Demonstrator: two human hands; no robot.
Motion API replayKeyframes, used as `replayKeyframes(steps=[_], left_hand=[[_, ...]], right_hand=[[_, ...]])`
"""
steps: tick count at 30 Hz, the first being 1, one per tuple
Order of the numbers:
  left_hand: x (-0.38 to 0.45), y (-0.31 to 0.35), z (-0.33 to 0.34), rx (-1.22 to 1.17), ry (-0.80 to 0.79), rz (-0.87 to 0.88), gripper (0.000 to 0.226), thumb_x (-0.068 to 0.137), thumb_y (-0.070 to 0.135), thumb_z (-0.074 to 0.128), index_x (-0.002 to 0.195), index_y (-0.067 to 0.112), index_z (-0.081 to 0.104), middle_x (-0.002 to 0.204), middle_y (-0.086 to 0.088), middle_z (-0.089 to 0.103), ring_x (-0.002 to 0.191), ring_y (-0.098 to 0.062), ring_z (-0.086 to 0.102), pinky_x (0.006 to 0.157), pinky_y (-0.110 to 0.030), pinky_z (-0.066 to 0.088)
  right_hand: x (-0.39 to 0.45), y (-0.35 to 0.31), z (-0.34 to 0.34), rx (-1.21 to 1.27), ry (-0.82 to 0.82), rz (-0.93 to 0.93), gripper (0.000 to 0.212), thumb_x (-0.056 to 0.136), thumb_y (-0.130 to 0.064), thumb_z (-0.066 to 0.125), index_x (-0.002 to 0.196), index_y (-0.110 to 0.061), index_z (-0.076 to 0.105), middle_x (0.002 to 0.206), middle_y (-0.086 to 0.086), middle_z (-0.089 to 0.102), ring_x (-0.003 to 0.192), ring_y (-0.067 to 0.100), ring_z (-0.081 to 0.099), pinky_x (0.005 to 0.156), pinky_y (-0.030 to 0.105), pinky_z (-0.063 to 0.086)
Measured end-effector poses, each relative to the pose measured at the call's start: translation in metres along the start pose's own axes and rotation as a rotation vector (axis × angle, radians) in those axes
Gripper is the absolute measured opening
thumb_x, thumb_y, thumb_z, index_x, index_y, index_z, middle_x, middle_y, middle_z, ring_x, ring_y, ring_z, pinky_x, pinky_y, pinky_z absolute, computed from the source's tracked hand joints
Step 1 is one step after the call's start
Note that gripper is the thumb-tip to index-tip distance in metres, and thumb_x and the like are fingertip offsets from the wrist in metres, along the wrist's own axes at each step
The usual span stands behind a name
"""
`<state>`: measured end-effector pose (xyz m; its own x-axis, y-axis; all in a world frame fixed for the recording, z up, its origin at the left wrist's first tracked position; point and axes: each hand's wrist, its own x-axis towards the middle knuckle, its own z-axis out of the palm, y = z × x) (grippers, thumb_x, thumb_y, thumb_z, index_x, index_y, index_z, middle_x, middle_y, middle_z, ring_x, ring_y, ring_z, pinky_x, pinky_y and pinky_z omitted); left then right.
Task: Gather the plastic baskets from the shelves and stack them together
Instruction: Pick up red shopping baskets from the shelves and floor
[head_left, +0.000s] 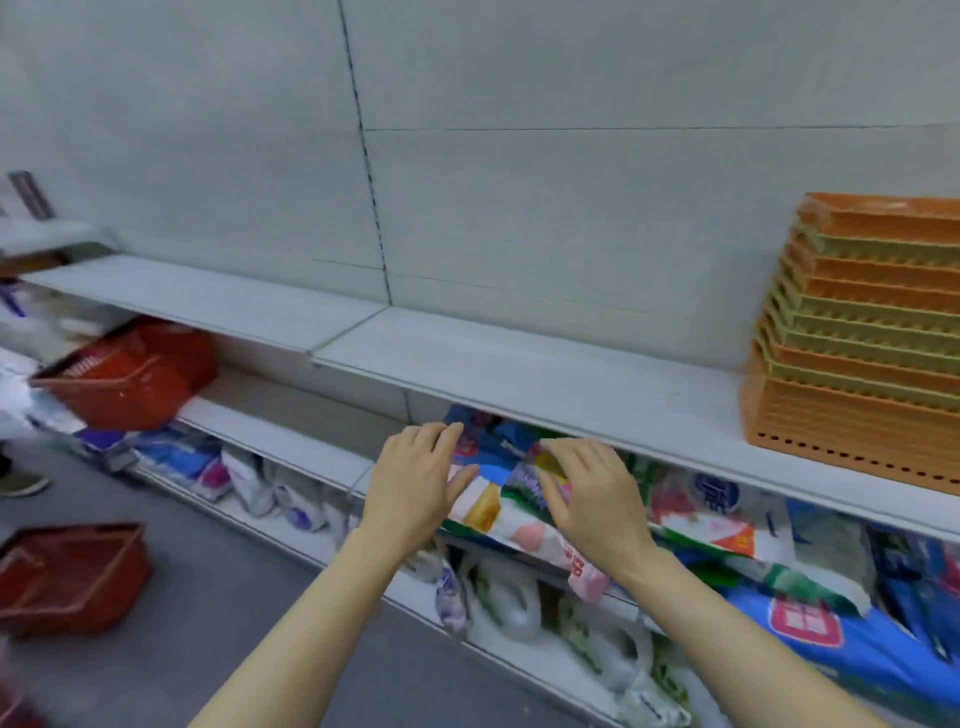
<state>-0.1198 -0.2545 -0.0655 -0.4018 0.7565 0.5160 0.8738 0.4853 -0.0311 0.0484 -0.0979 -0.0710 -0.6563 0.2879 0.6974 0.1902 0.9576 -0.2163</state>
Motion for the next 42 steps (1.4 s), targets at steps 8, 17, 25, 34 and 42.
replayKeyframes(steps=[8,17,25,34,42], left_hand=[[-0.109,-0.147,-0.024,0.084,-0.093,-0.178,0.053,0.087,0.054,0.044,0.114,0.013,0.065,0.104,-0.003,0.068,0.088,-0.029,0.063,0.074,-0.039,0.051],[-0.217,-0.27,-0.035,0.172,-0.175,-0.408,0.053,0.087,0.051,0.043,0.111,0.011,0.068,0.096,-0.004,0.068,0.079,-0.029,0.063,0.067,-0.039,0.05],[-0.265,-0.376,-0.02,0.203,-0.263,-0.616,0.053,0.086,0.05,0.042,0.11,0.011,0.069,0.096,-0.005,0.068,0.079,-0.03,0.064,0.066,-0.04,0.051],[-0.292,-0.51,-0.008,0.237,-0.281,-0.796,0.045,0.087,0.044,0.058,0.113,0.009,0.068,0.107,-0.007,0.069,0.086,-0.03,0.065,0.07,-0.04,0.054],[-0.331,-0.642,0.008,0.205,-0.339,-0.888,0.044,0.084,0.037,0.072,0.117,0.009,0.067,0.111,-0.007,0.068,0.093,-0.03,0.064,0.076,-0.04,0.054]], right_hand=[[0.01,-0.137,0.101,0.123,-0.134,-0.033,0.031,0.084,-0.029,0.053,0.103,-0.009,0.067,0.095,0.005,0.069,0.087,0.027,0.064,0.076,0.035,0.048],[0.023,-0.269,0.207,0.241,-0.32,-0.151,0.031,0.082,-0.028,0.051,0.101,-0.009,0.066,0.091,0.005,0.068,0.083,0.028,0.063,0.071,0.038,0.053],[0.052,-0.351,0.317,0.283,-0.45,-0.259,0.03,0.079,-0.027,0.061,0.102,-0.01,0.068,0.092,0.005,0.069,0.085,0.028,0.064,0.074,0.035,0.051],[0.105,-0.435,0.45,0.321,-0.558,-0.346,0.031,0.078,-0.026,0.064,0.102,-0.007,0.068,0.092,0.007,0.069,0.082,0.031,0.064,0.07,0.04,0.054],[0.127,-0.525,0.563,0.296,-0.618,-0.373,0.033,0.075,-0.02,0.075,0.104,-0.005,0.069,0.091,0.008,0.07,0.082,0.032,0.065,0.071,0.041,0.054]])
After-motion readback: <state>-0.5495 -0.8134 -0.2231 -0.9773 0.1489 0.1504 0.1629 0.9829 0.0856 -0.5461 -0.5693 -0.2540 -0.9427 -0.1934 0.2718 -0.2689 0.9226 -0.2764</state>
